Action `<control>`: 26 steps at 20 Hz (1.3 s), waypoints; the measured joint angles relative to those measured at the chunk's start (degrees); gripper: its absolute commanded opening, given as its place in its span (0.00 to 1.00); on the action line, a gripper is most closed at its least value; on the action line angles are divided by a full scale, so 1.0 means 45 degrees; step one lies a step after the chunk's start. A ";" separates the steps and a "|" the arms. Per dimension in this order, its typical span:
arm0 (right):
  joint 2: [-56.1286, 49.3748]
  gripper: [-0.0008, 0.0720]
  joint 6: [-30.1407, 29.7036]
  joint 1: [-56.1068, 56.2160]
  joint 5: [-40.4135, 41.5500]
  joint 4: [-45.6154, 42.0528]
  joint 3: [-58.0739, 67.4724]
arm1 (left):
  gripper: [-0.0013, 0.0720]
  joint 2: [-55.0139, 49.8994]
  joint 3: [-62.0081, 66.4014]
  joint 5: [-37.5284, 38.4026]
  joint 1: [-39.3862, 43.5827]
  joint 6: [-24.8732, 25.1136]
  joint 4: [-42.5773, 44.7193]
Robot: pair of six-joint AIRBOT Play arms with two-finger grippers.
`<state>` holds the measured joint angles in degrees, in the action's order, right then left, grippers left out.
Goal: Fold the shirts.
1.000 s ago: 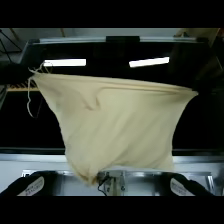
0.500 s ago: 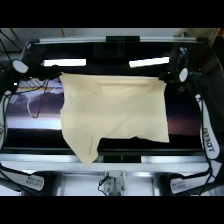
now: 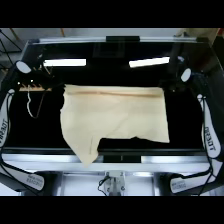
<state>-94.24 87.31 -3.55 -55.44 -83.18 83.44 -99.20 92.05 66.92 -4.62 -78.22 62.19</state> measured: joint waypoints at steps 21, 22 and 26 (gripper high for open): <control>0.2856 0.71 -0.1044 -0.1933 -0.6266 -0.0345 -0.2448 | 0.59 0.4949 -0.8767 0.3317 -0.1957 0.0248 -0.1005; 0.3191 0.71 -0.1107 -0.2152 -0.6358 -0.0301 -0.2764 | 0.59 0.5717 -0.9947 0.2919 -0.2025 0.0369 -0.1064; 0.3949 0.71 -0.1190 -0.2516 -0.6586 -0.0175 -0.3400 | 0.59 0.7864 -1.3546 0.1710 -0.2171 0.0690 -0.1345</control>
<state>-76.47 81.95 -14.87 -85.08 -83.96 68.14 -63.81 31.09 74.61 -14.39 -75.11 56.14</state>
